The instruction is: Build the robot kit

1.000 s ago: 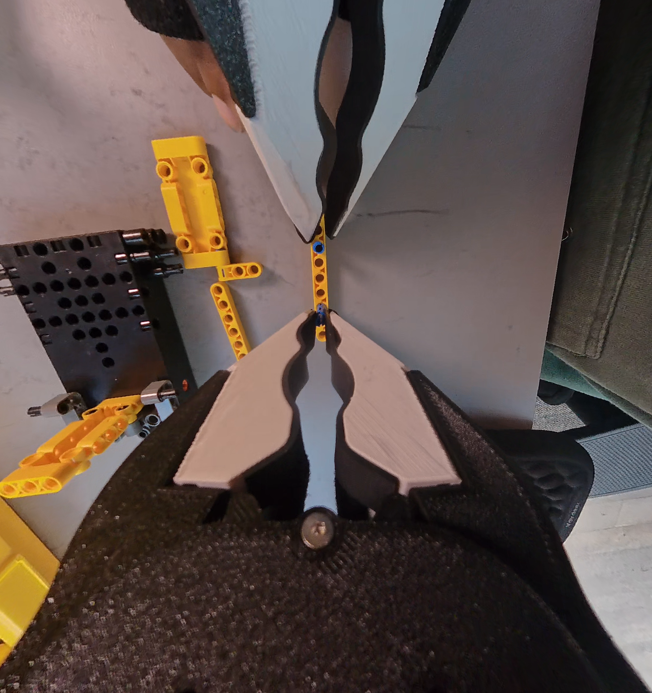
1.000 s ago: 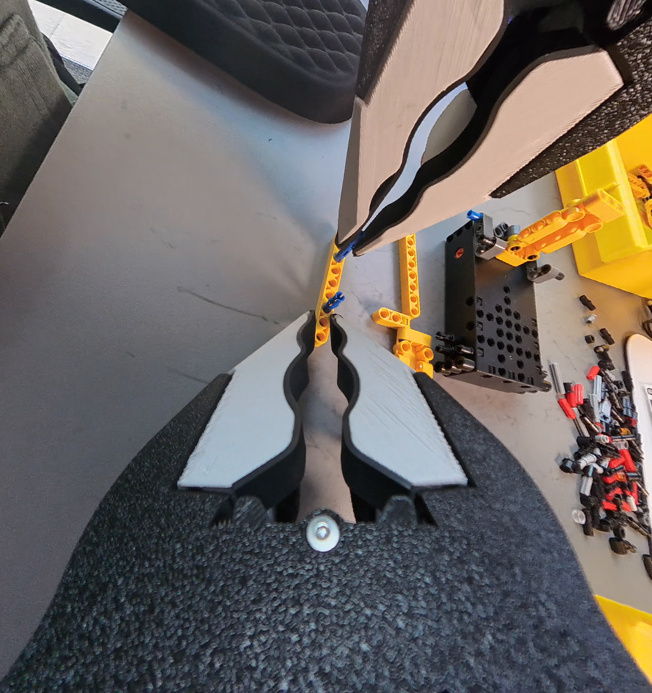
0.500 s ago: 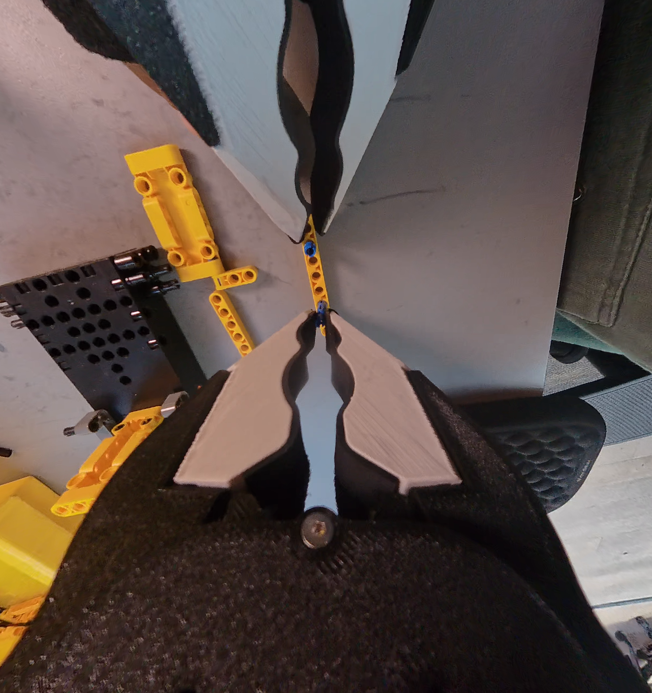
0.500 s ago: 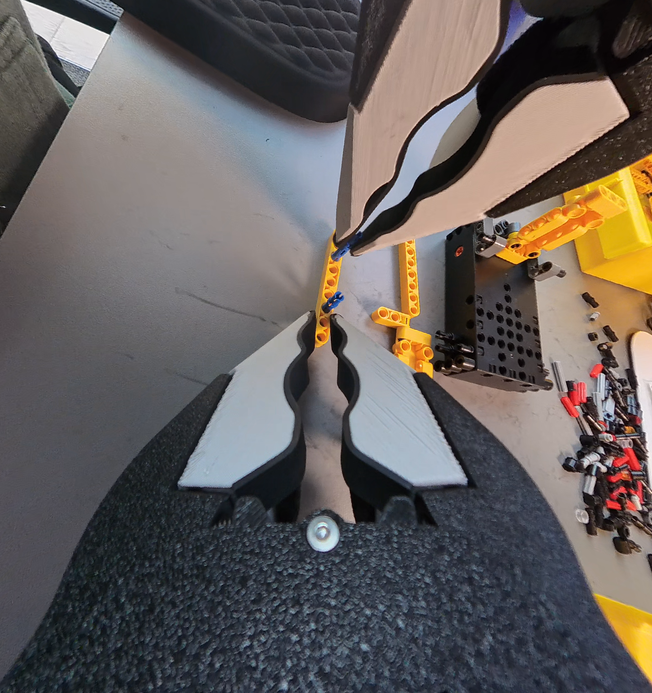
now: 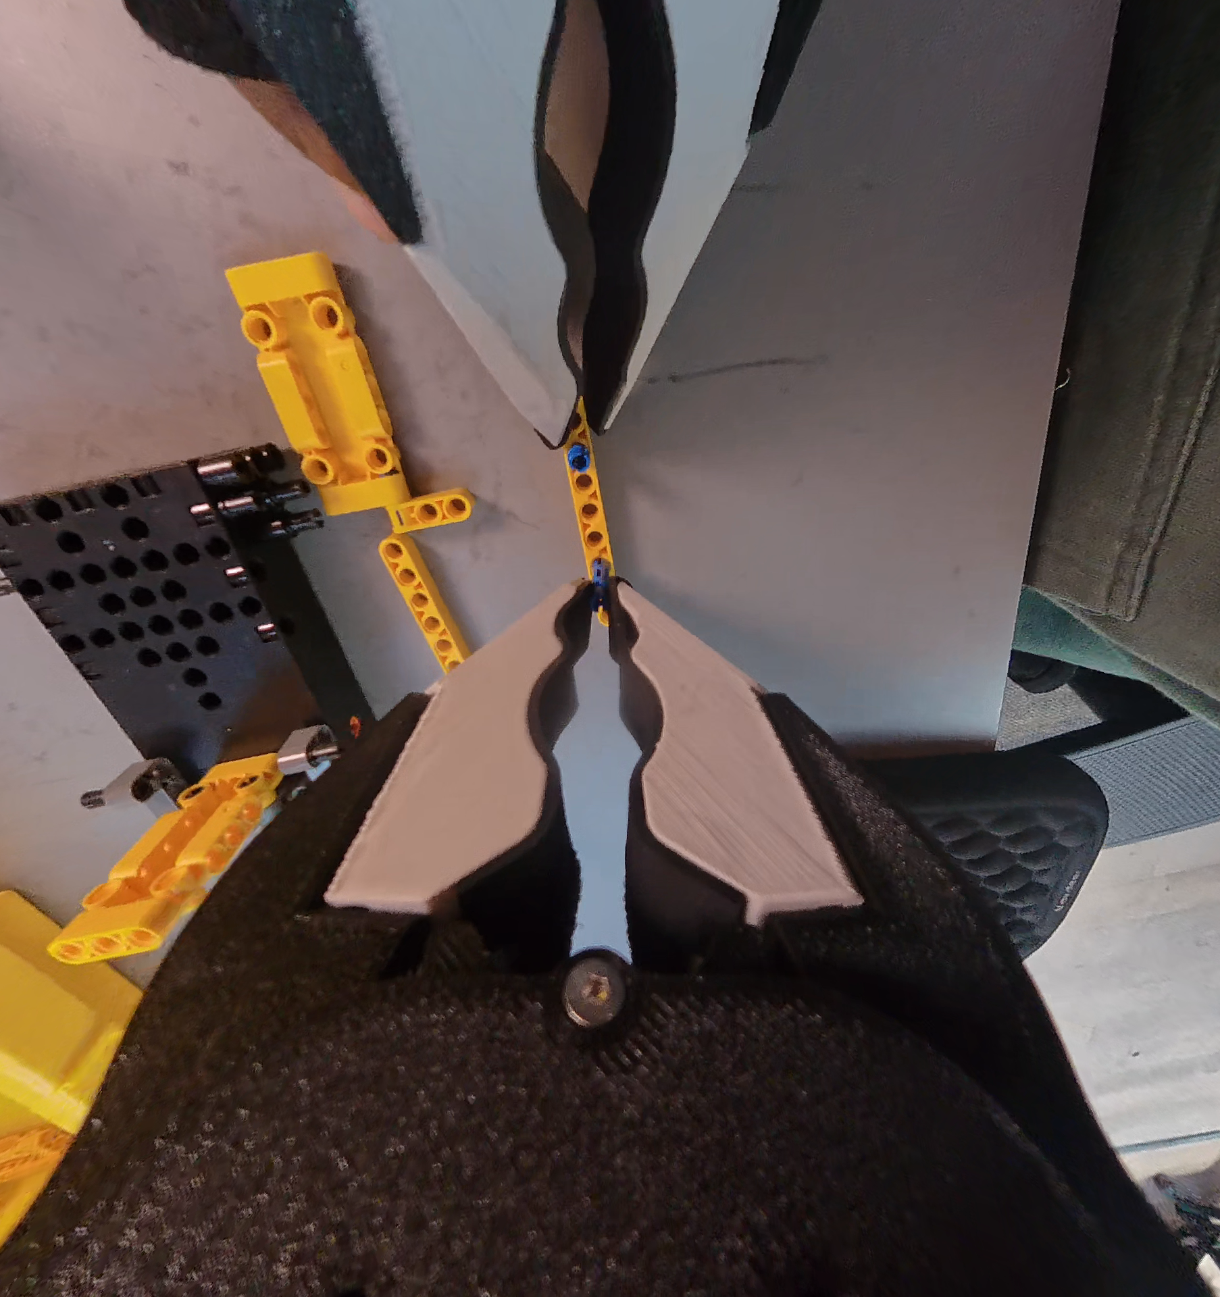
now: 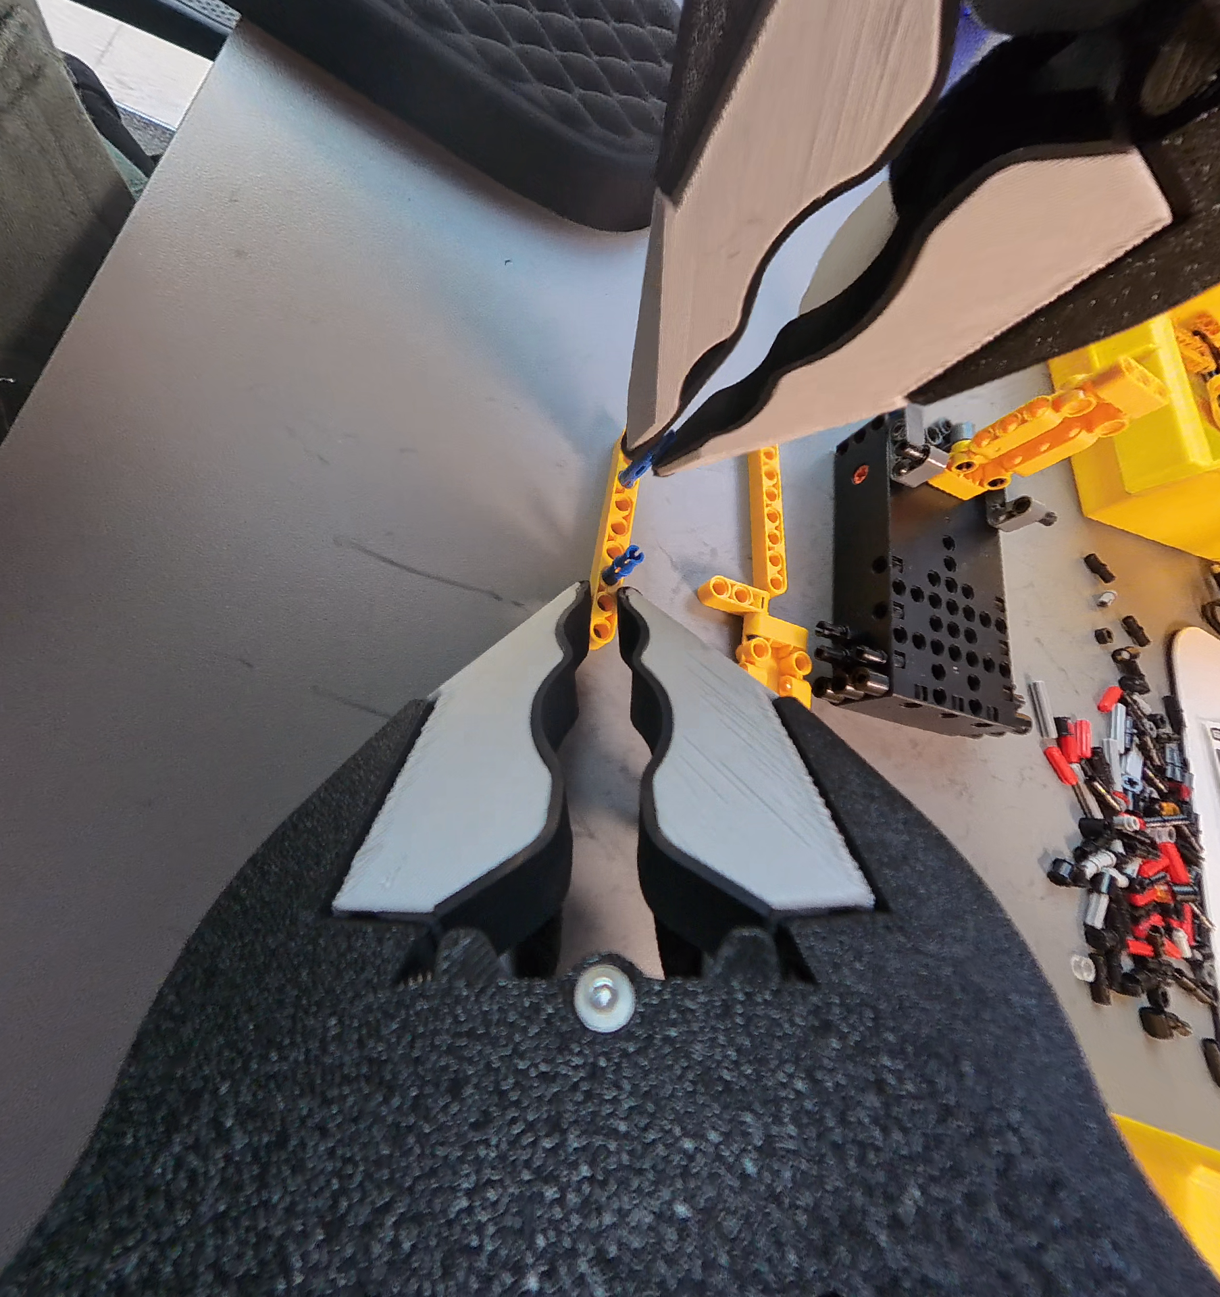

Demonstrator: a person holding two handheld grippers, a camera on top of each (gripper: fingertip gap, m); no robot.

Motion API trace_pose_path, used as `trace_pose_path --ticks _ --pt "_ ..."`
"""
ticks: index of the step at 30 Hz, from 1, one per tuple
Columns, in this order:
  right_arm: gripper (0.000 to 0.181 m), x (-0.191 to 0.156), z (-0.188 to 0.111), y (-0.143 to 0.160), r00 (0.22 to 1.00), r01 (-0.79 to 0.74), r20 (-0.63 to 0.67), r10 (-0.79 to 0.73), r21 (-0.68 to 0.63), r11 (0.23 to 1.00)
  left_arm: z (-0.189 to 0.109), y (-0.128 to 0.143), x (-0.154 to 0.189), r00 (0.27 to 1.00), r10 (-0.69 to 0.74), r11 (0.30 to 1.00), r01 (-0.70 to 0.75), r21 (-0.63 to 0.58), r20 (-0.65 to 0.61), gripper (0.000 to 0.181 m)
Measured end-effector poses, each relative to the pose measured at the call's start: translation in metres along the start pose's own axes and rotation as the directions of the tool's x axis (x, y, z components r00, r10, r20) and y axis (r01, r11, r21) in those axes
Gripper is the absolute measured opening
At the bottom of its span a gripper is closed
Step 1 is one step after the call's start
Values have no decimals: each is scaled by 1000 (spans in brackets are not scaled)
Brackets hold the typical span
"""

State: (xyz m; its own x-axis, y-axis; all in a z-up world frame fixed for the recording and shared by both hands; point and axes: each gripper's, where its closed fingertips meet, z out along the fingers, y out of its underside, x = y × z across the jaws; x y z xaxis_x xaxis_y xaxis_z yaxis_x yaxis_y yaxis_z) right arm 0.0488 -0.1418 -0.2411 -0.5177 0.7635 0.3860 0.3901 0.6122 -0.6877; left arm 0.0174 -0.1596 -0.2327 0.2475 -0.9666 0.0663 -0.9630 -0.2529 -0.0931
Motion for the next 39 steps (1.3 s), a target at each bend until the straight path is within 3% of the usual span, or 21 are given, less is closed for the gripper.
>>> trace_pose_path --ticks 1,10,16,23,25,26,31,36,39 --pt "7 0 0 0 1000 0 -1 0 0 1000 0 1 0 1000 -11 1000 11 14 -1 4" --pt "7 0 0 0 1000 -2 3 2 0 1000 3 0 0 998 28 1000 -28 -4 61 3" --pt "7 0 -1 0 1000 11 -5 -11 1 1000 7 -3 0 1000 13 1000 -12 -14 28 4" --pt "7 0 0 0 1000 8 -2 -8 1 1000 7 -3 0 998 -50 994 46 97 39 6" --pt "7 0 0 0 1000 12 -7 -12 1 1000 3 -3 -1 993 -107 983 99 157 45 34" --pt "7 0 -1 0 1000 15 -9 -15 2 1000 -1 -4 0 989 -143 969 133 208 32 37" --pt "7 2 -1 1 1000 12 -9 -12 2 1000 10 3 6 980 -193 921 161 355 56 29" --pt "7 5 -3 1 997 67 -34 -66 29 997 15 -1 -6 966 -244 867 180 465 82 8" --pt "7 8 -6 0 995 85 -54 -82 51 995 14 -2 -6 972 -196 860 106 500 132 7"
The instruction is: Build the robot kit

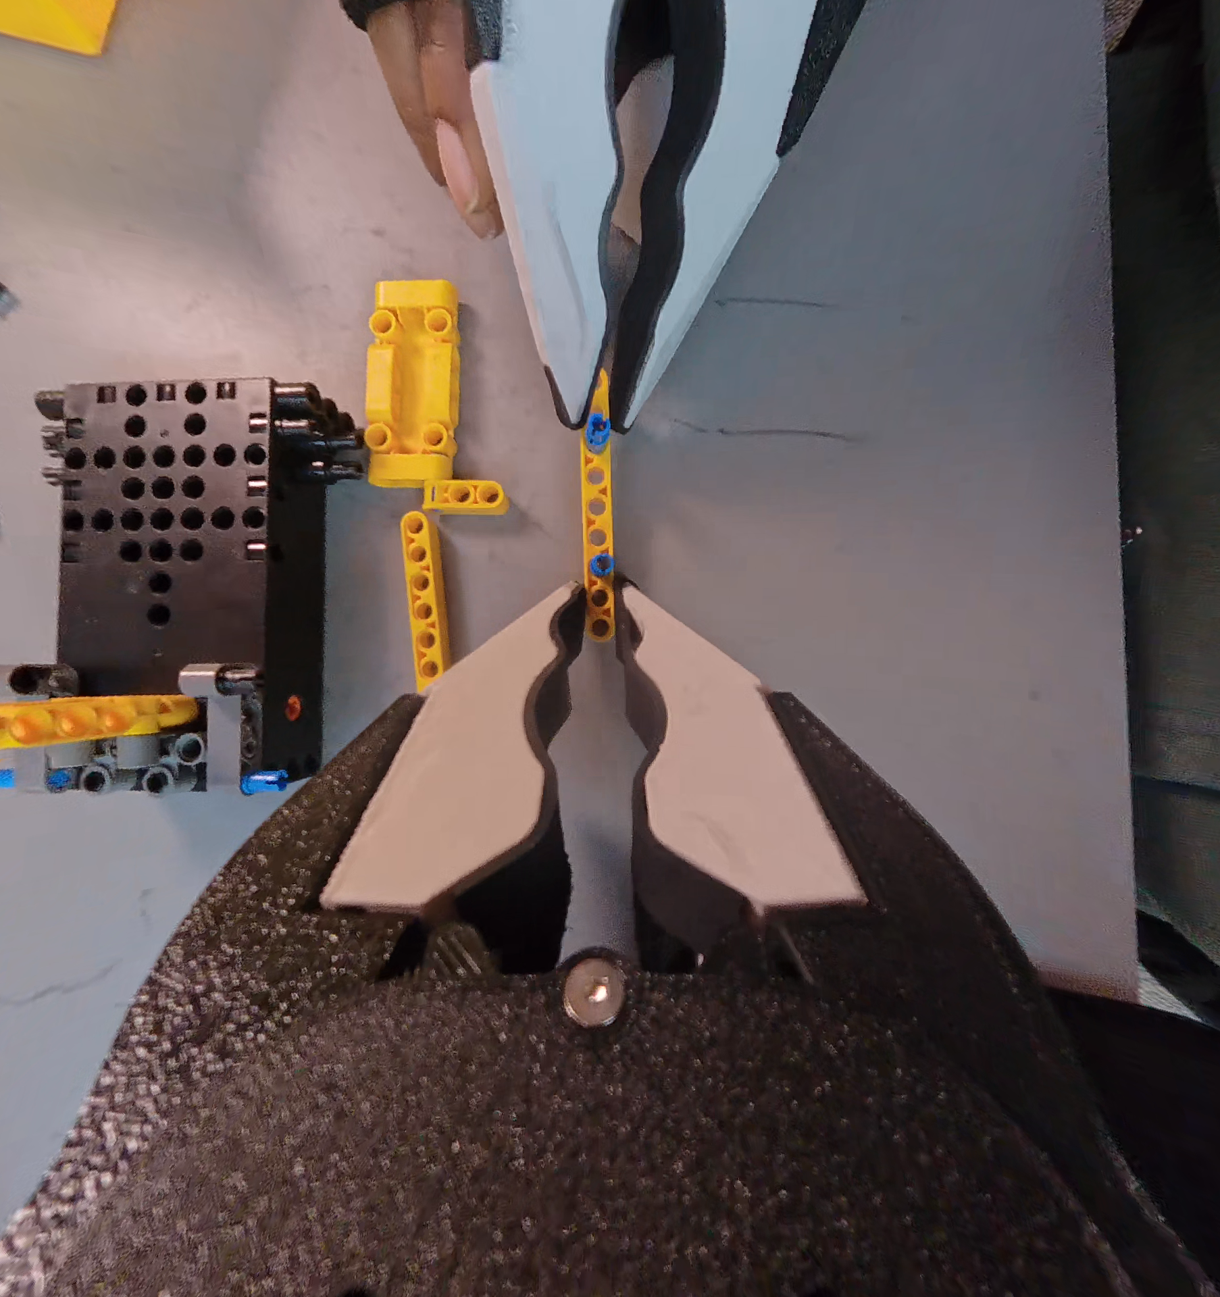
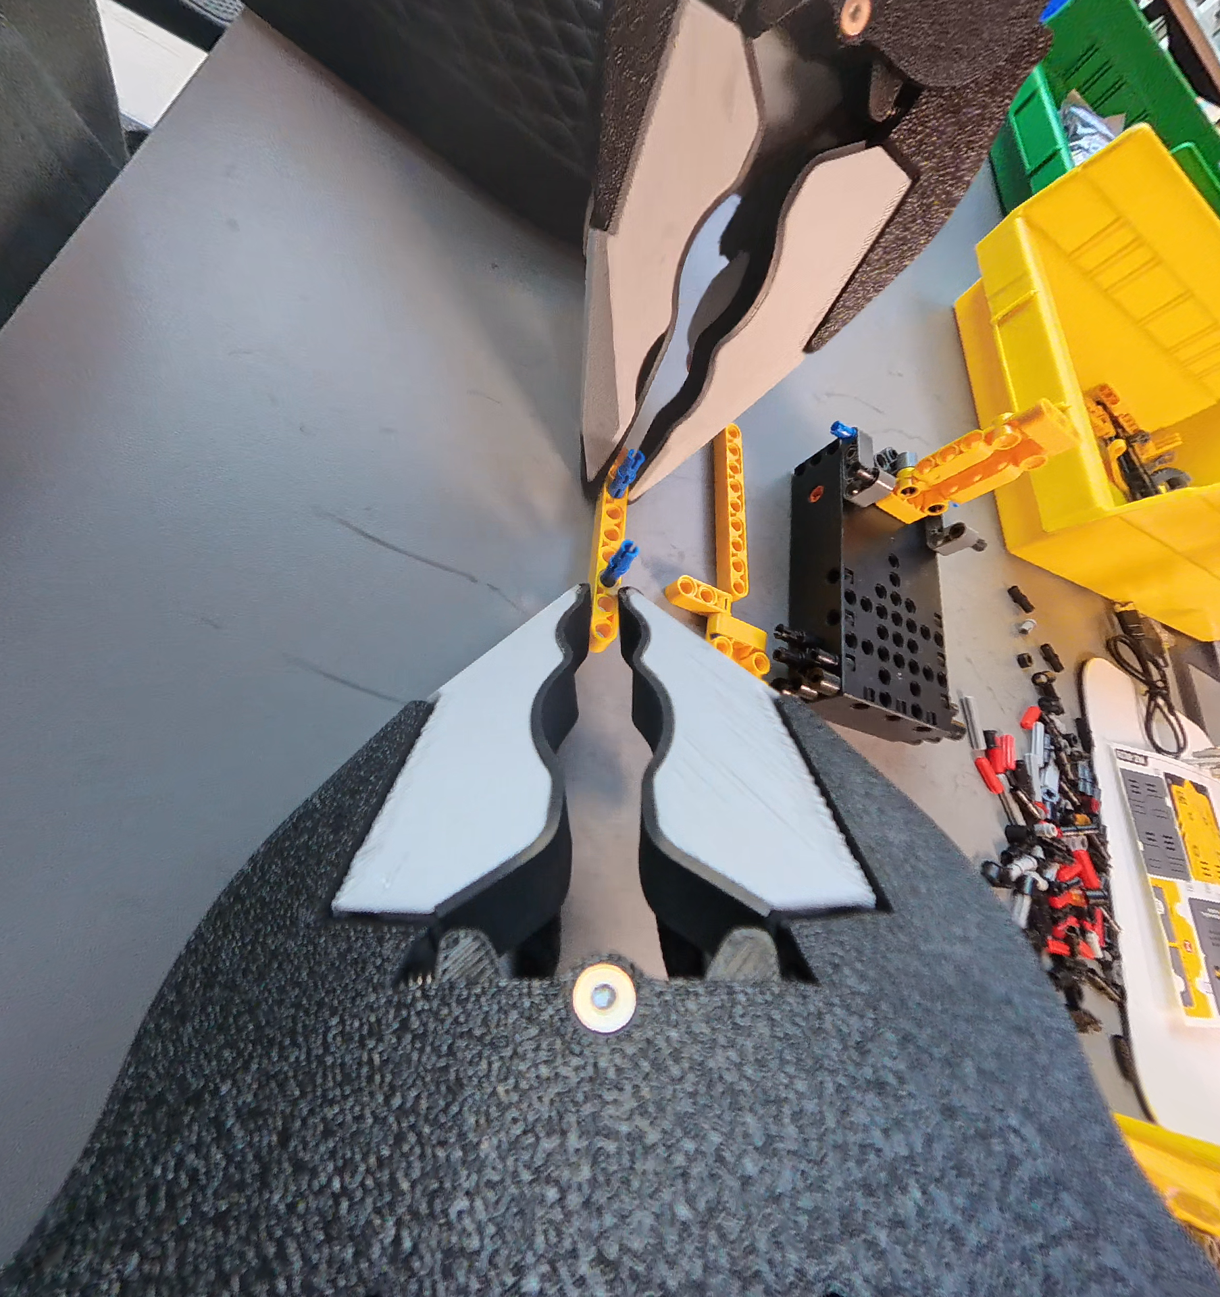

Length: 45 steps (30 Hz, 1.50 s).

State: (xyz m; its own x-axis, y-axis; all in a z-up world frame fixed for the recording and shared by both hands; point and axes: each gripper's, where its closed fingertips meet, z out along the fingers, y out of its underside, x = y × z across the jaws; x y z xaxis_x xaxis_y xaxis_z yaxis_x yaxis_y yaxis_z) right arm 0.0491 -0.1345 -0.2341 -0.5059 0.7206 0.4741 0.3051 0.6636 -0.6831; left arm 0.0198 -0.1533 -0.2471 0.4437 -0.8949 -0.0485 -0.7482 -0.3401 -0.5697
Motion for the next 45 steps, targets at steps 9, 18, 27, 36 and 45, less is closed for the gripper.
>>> trace_pose_path --ticks 9,18,27,36,45 --pt "8 7 0 0 1000 13 -21 -12 17 1000 -10 -7 -8 994 58 985 -72 159 94 7" --pt "8 6 5 12 980 -166 98 174 -84 983 -1 0 -6 999 -23 995 27 98 -45 8" --pt "19 28 -25 14 943 -329 61 329 -7 944 -31 -11 -21 994 -108 958 103 266 2 21" --pt "44 42 -9 46 904 -416 36 427 -164 894 -9 9 -6 999 -32 994 32 104 1 23" --pt "24 38 -4 45 891 -413 108 441 -209 886 -6 8 -5 1000 -9 996 8 94 9 14"
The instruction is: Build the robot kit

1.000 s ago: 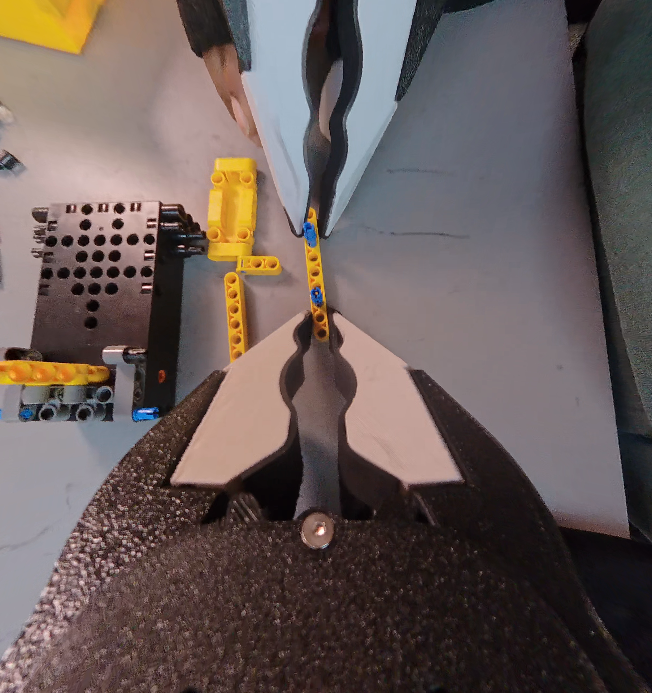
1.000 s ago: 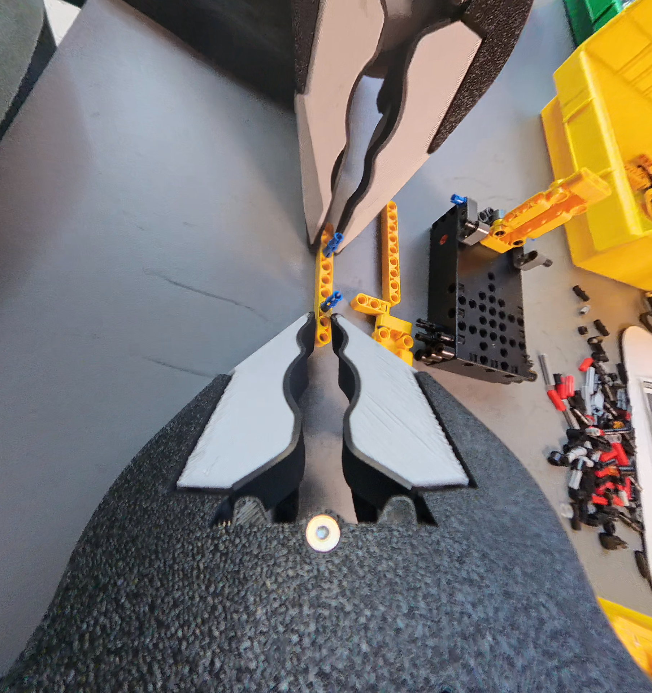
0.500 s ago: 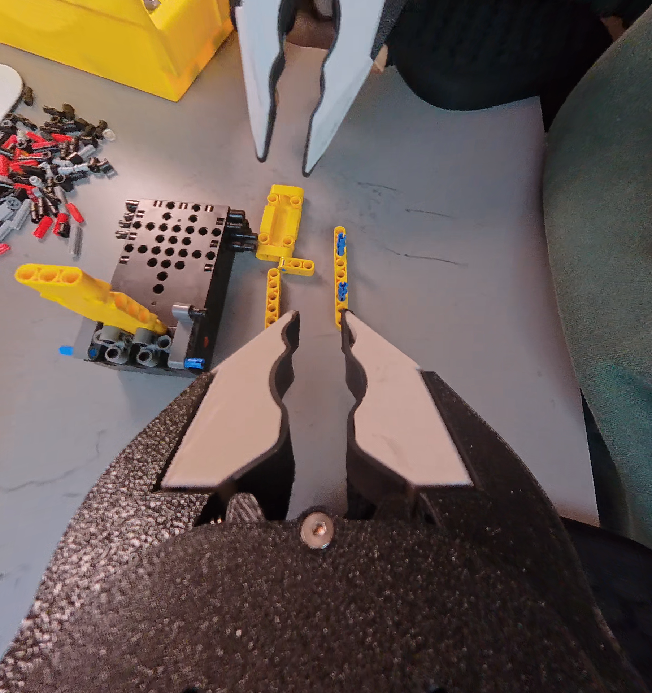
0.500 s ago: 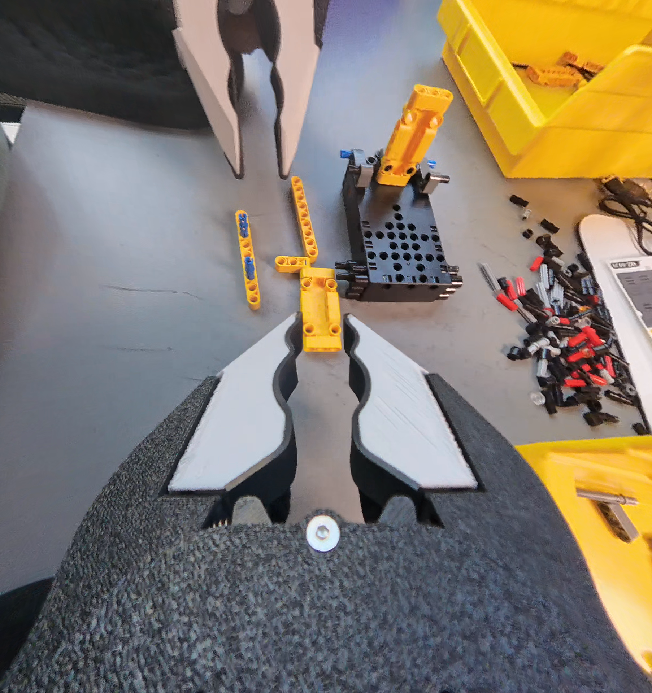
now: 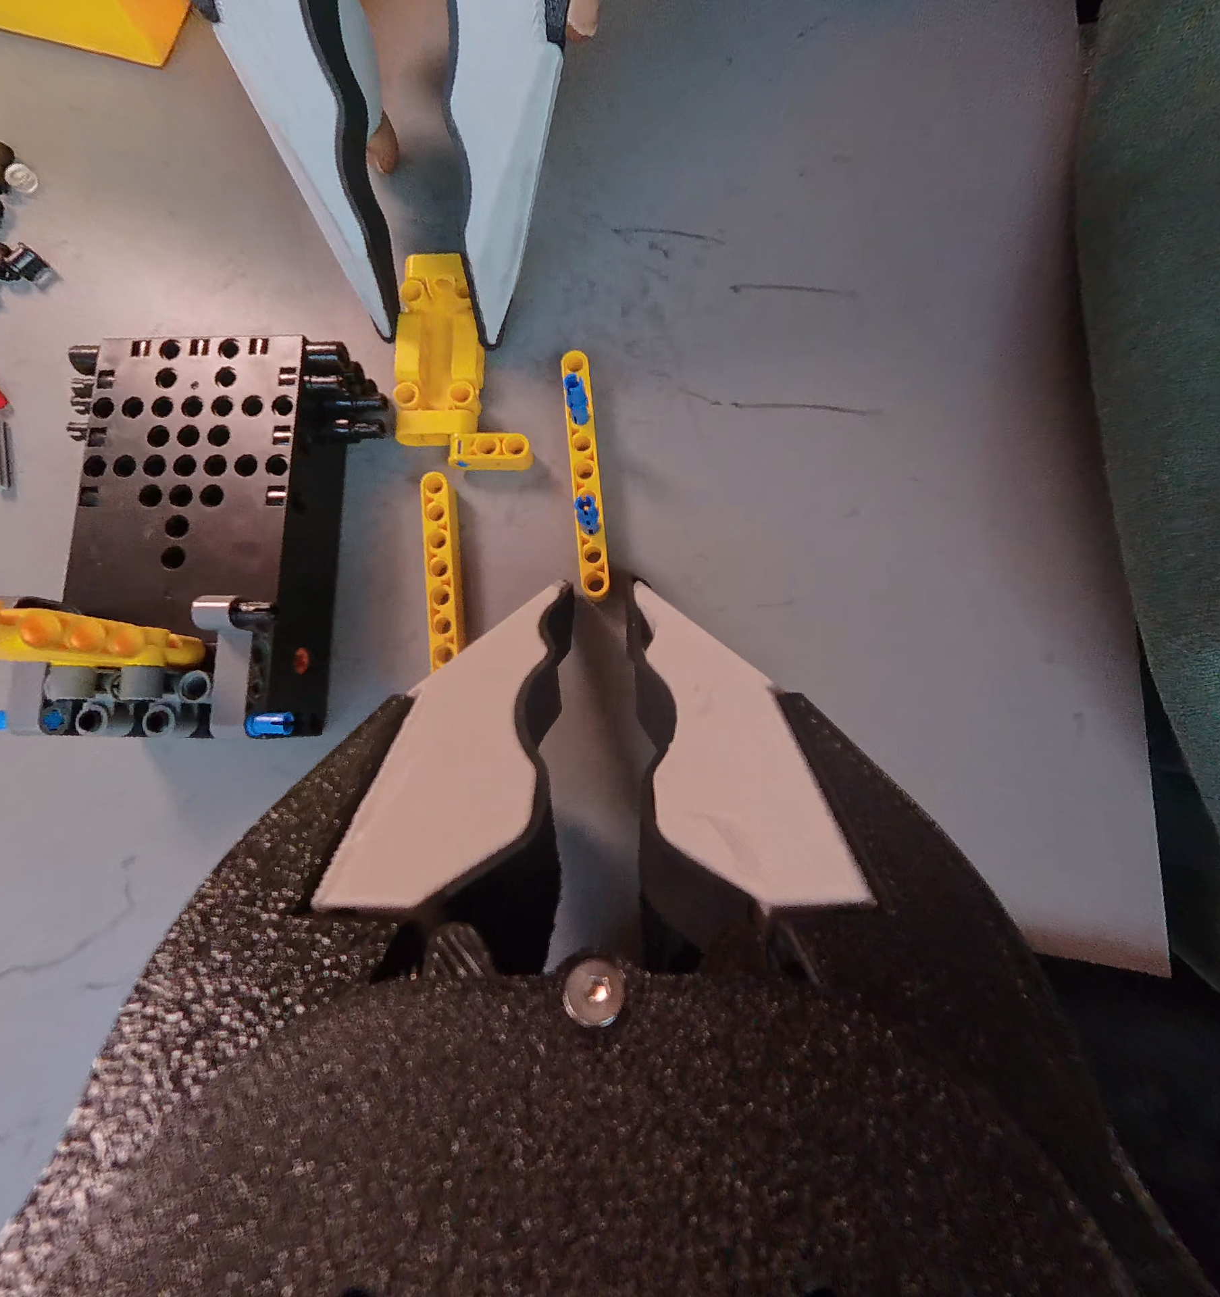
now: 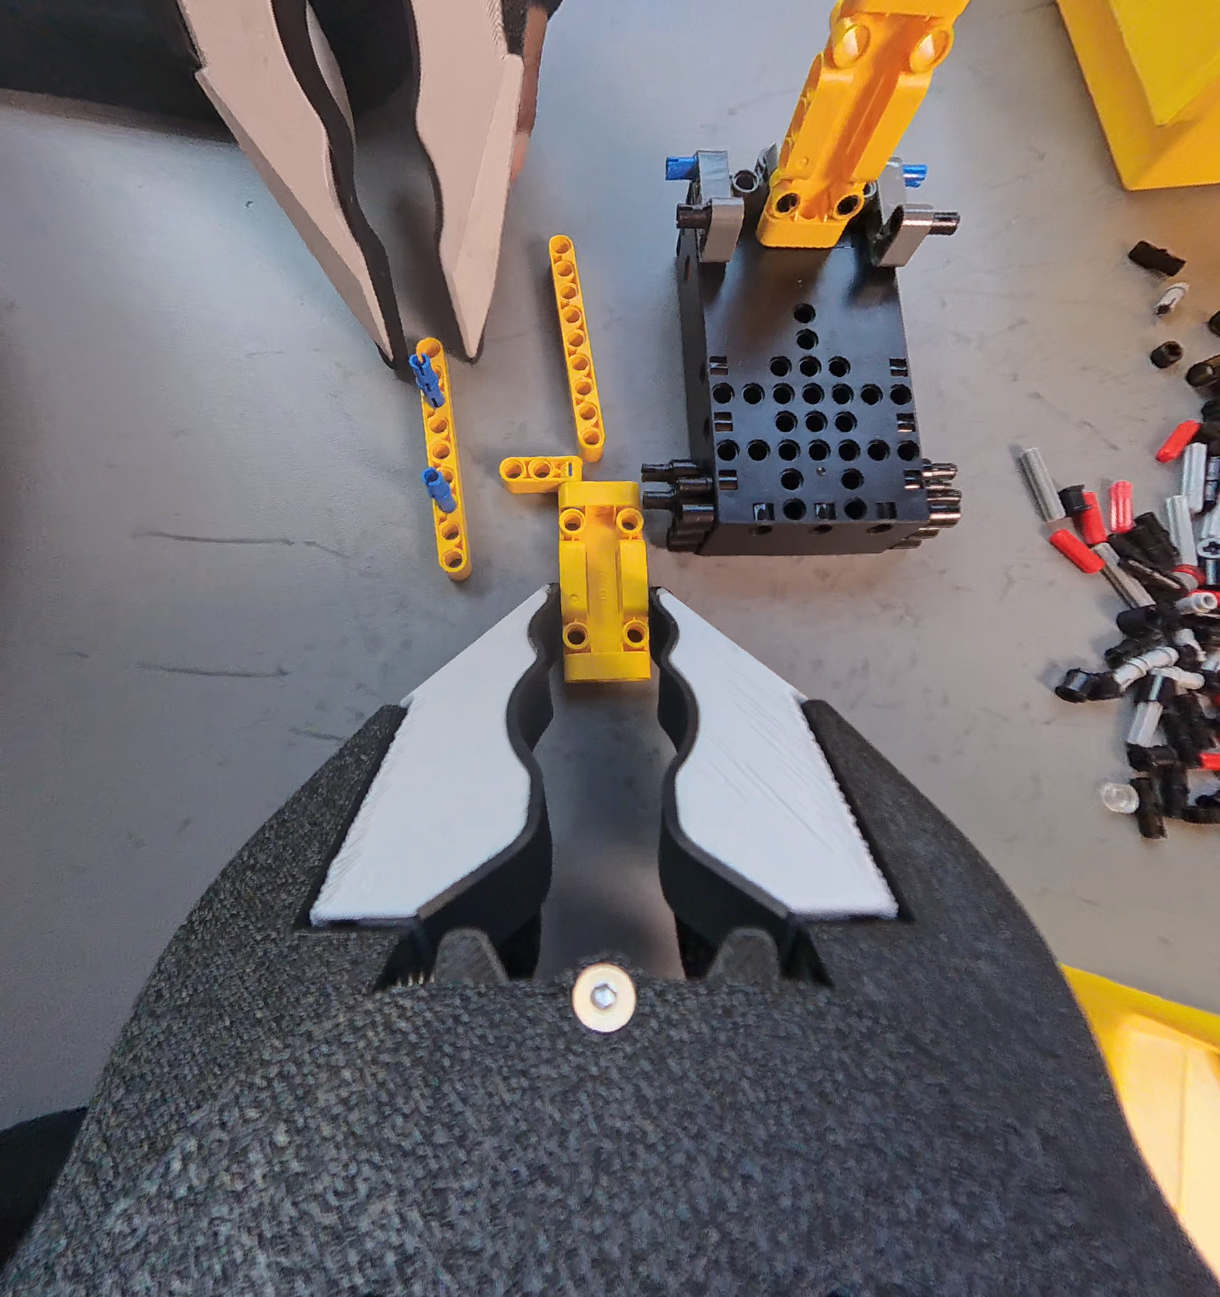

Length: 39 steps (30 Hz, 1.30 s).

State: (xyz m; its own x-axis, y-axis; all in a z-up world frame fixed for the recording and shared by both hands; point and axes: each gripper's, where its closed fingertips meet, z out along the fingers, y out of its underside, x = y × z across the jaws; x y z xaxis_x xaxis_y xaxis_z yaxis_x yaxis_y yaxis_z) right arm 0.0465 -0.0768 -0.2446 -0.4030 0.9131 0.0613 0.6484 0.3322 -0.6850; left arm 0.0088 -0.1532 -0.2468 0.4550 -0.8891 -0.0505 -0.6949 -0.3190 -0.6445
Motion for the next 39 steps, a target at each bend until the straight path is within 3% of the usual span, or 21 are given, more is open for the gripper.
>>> trace_pose_path --ticks 2,13,16,21,25,28,32,35,38,39 --pt "24 -1 -3 3 1000 4 0 -4 -8 1000 0 0 3 1000 7 1000 -7 0 -18 7" --pt "24 -18 -21 21 998 42 38 -41 -35 998 0 0 1 1000 -5 1000 5 4 -15 7" --pt "24 -19 -21 20 998 60 28 -59 -35 998 -2 -1 1 1000 -18 1000 18 16 -24 22" --pt "24 -18 -20 18 998 70 13 -69 -12 998 2 -4 3 1000 1 1000 -1 4 -15 25" --pt "26 -16 -18 16 996 90 -8 -90 -2 996 6 -8 6 999 4 1000 -4 -4 -38 7" --pt "42 -12 -23 12 995 98 -36 -98 9 995 7 -9 3 1000 7 1000 -7 -1 -20 7" --pt "42 -26 -36 -22 992 130 -19 -129 145 981 -2 -24 3 998 -20 995 26 95 -63 7" --pt "35 -46 -29 -42 988 145 32 -153 192 971 -14 -42 1 994 -38 982 56 181 -100 7" --pt "9 -43 -26 -52 985 172 -14 -174 228 958 -27 -59 -1 985 -77 954 117 276 -153 7" --pt "9 -41 -28 -56 985 173 -31 -171 256 951 -31 -63 -4 980 -108 939 156 305 -168 7"
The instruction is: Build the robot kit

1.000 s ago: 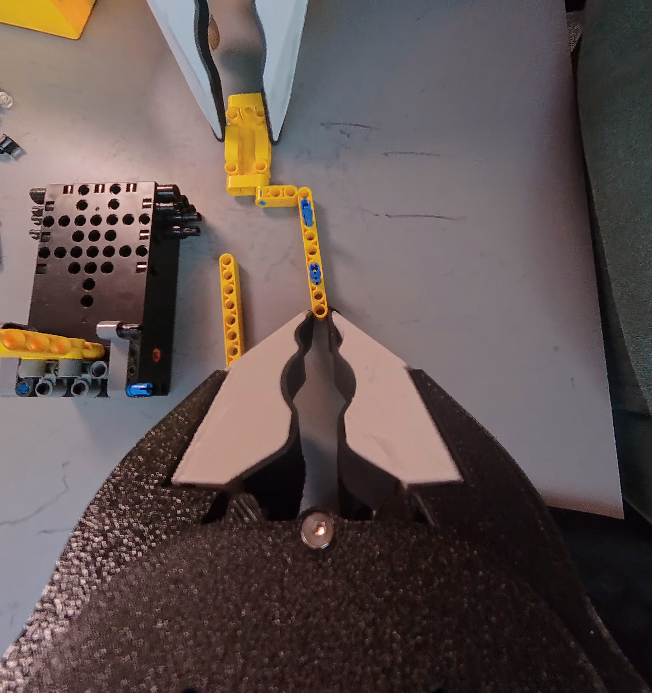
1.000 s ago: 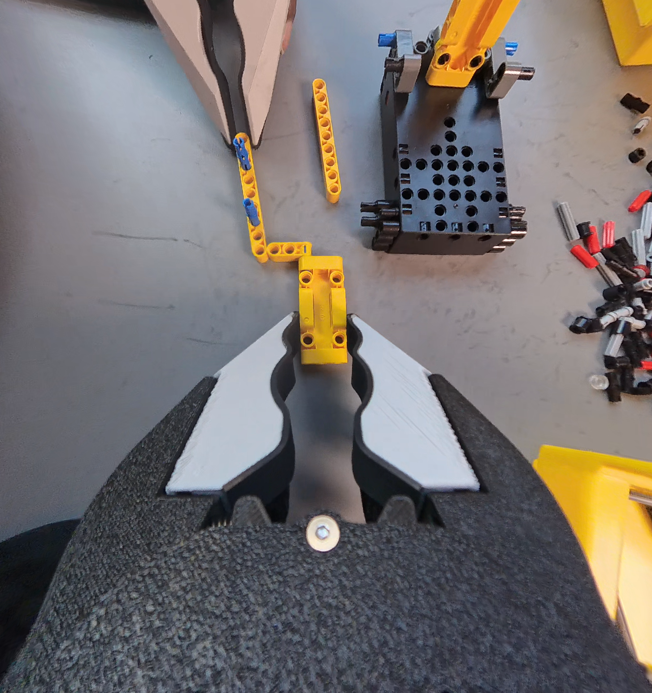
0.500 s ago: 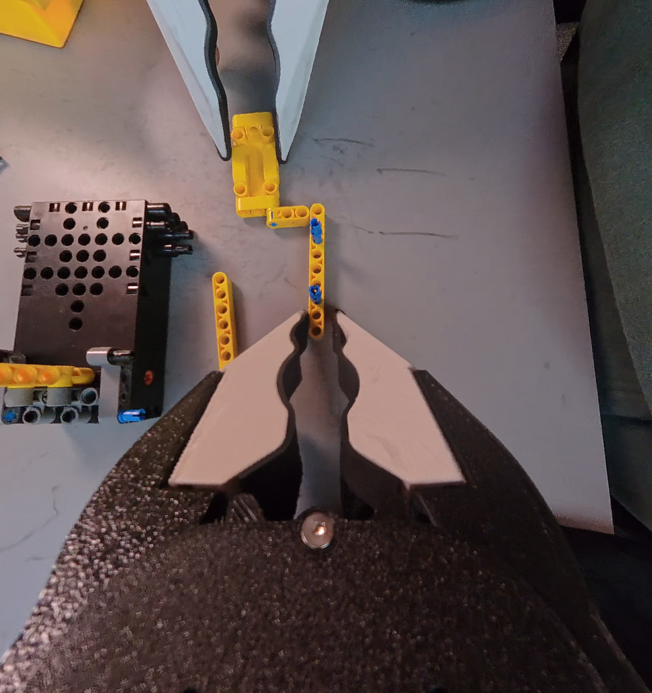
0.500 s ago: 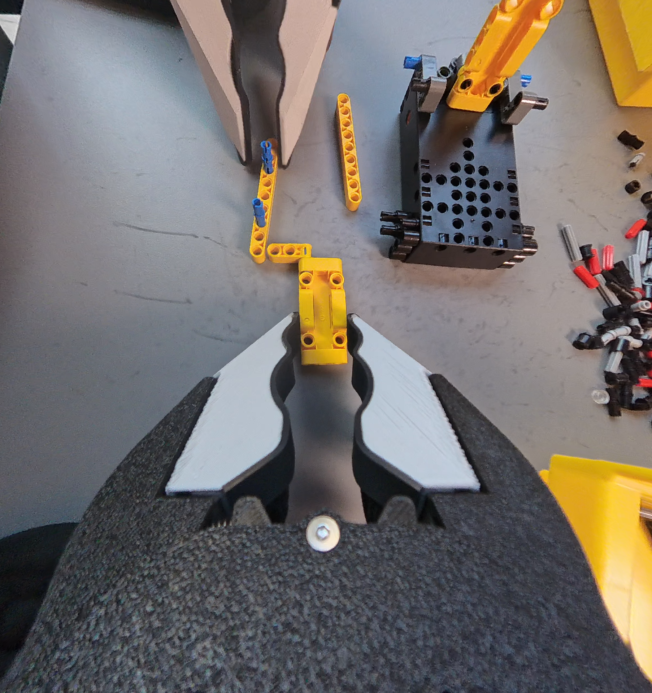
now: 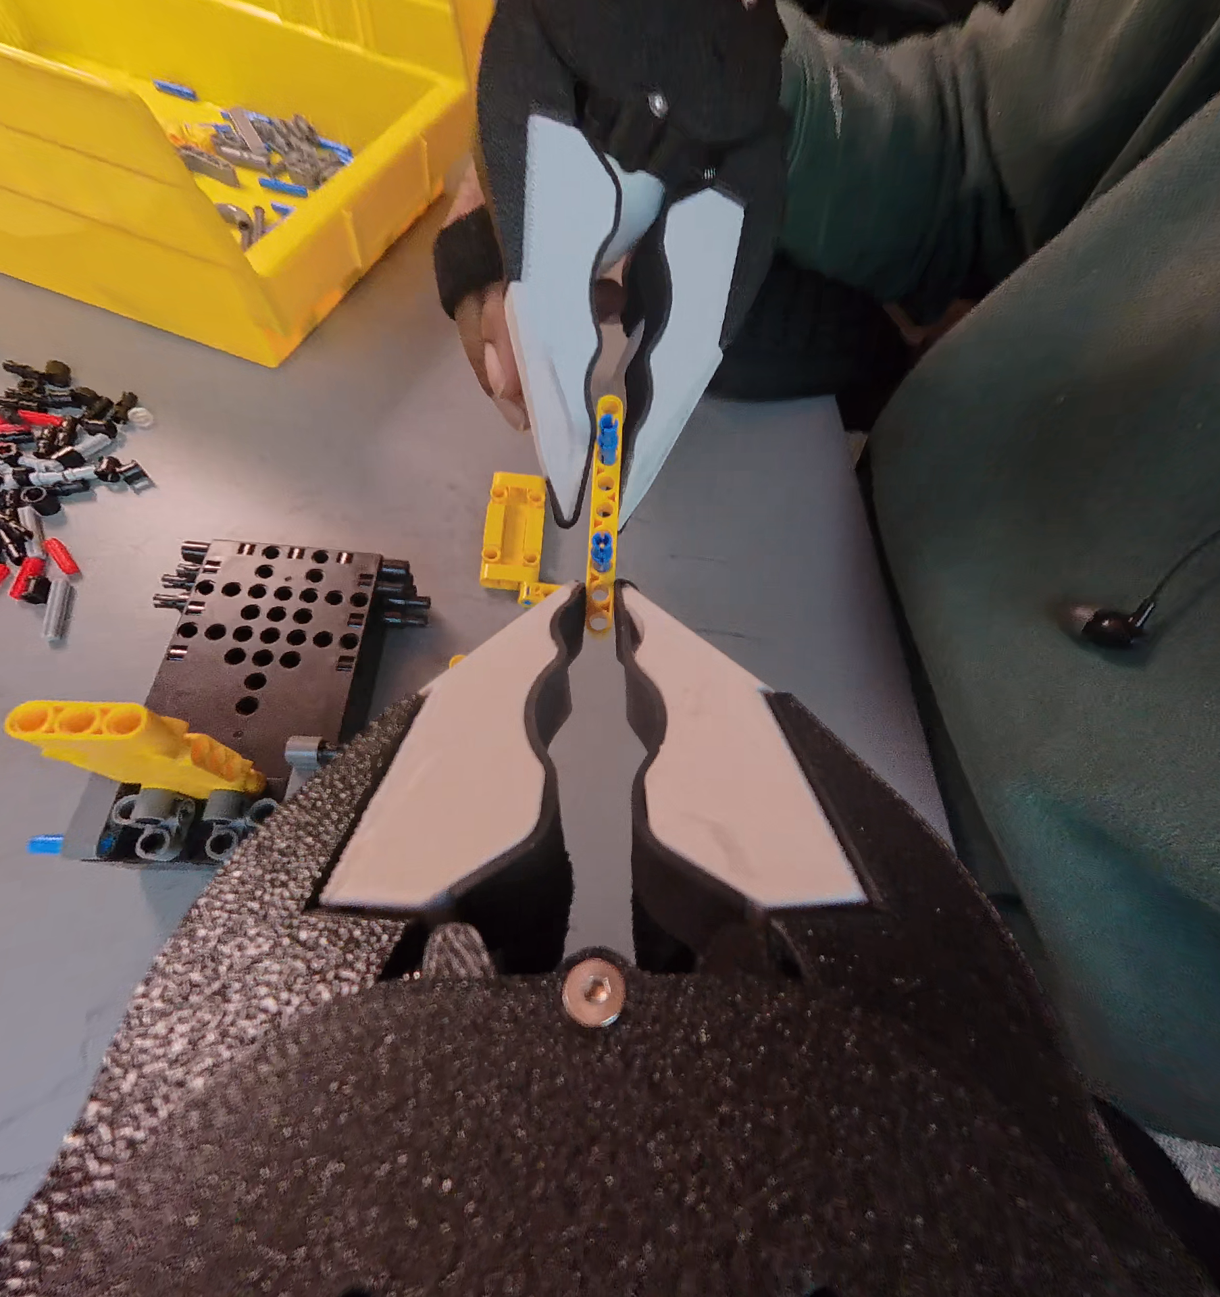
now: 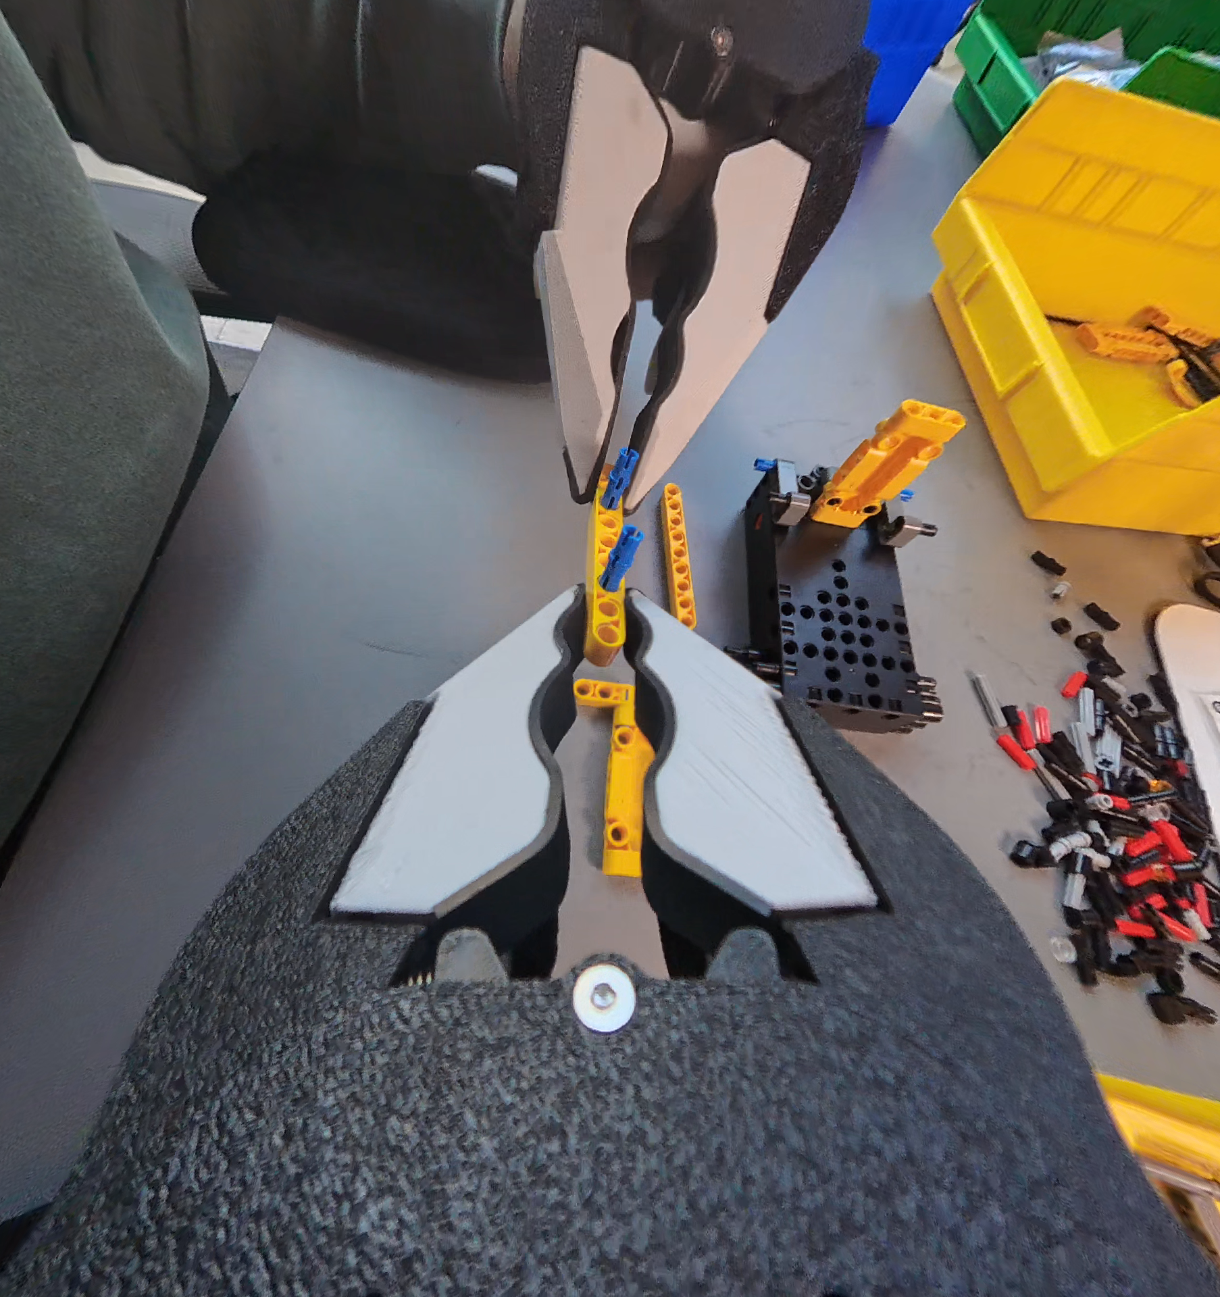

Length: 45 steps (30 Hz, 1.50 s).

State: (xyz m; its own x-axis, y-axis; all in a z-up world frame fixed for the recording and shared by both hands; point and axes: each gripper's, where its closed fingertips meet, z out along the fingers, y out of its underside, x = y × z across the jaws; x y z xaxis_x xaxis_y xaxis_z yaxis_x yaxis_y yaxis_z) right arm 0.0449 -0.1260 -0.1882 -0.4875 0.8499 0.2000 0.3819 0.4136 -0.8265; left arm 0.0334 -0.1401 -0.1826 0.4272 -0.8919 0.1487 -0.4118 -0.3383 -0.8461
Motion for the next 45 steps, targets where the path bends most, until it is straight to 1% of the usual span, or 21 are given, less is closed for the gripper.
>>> trace_pose_path --ticks 2,4,5,7,9,11,12,15,17,18,20,22,23,25,27,29,32,35,40,45 --pt "8 5 -6 -9 999 -36 -10 36 60 998 -6 -12 -3 997 -74 991 76 106 -19 8" --pt "8 11 -12 -21 991 -132 12 131 143 981 -13 -26 -5 991 -123 967 130 217 -45 8" --pt "8 12 -16 -27 983 -185 38 181 186 965 -16 -33 -5 990 -131 954 141 263 -54 10" --pt "7 15 -22 -42 960 -280 87 266 285 917 -21 -44 -5 987 -148 929 162 333 -67 21" --pt "7 16 -23 -50 945 -328 121 305 334 884 -21 -53 -2 980 -170 907 195 374 -99 21" --pt "7 16 -21 -55 938 -346 137 318 350 870 -21 -60 -1 978 -177 887 208 413 -112 9" --pt "7 16 -19 -55 939 -344 132 318 347 872 -21 -62 1 976 -177 880 215 423 -127 7" --pt "7 16 -17 -53 939 -345 122 323 349 871 -20 -61 0 974 -195 884 226 410 -116 7" --pt "9 21 -18 -53 953 -300 73 294 366 881 -21 -62 -3 963 -236 870 270 413 -133 7" --pt "14 25 -19 -52 972 -221 2 237 361 906 -21 -62 -3 951 -264 858 307 412 -160 7" --pt "28 30 -23 -50 985 17 -168 36 305 952 -22 -60 -6 921 -324 825 387 412 -217 6" --pt "34 29 -27 -50 948 222 -279 -155 228 948 -21 -56 -8 889 -370 800 452 395 -270 6" --pt "38 30 -29 -50 925 285 -313 -216 195 938 -21 -55 -8 874 -387 788 478 387 -293 6" --pt "42 31 -32 -52 892 354 -354 -281 159 922 -19 -53 -7 853 -407 778 511 366 -326 6" --pt "42 31 -31 -50 876 387 -361 -319 131 913 -16 -51 -6 842 -416 777 525 348 -343 6" --pt "30 28 -28 -47 865 416 -353 -357 106 903 -15 -51 -5 828 -425 767 544 340 -367 6" --pt "25 25 -26 -43 870 415 -332 -363 99 904 -14 -48 -4 813 -435 761 562 323 -387 6" --pt "25 23 -27 -44 875 417 -317 -366 109 902 -14 -49 -2 791 -442 746 586 315 -423 6" --pt "23 23 -26 -43 851 451 -338 -402 75 890 -15 -48 -3 767 -457 727 614 307 -451 6" --pt "22 25 -26 -47 831 467 -373 -412 65 882 -19 -49 -4 750 -459 702 635 324 -476 6"
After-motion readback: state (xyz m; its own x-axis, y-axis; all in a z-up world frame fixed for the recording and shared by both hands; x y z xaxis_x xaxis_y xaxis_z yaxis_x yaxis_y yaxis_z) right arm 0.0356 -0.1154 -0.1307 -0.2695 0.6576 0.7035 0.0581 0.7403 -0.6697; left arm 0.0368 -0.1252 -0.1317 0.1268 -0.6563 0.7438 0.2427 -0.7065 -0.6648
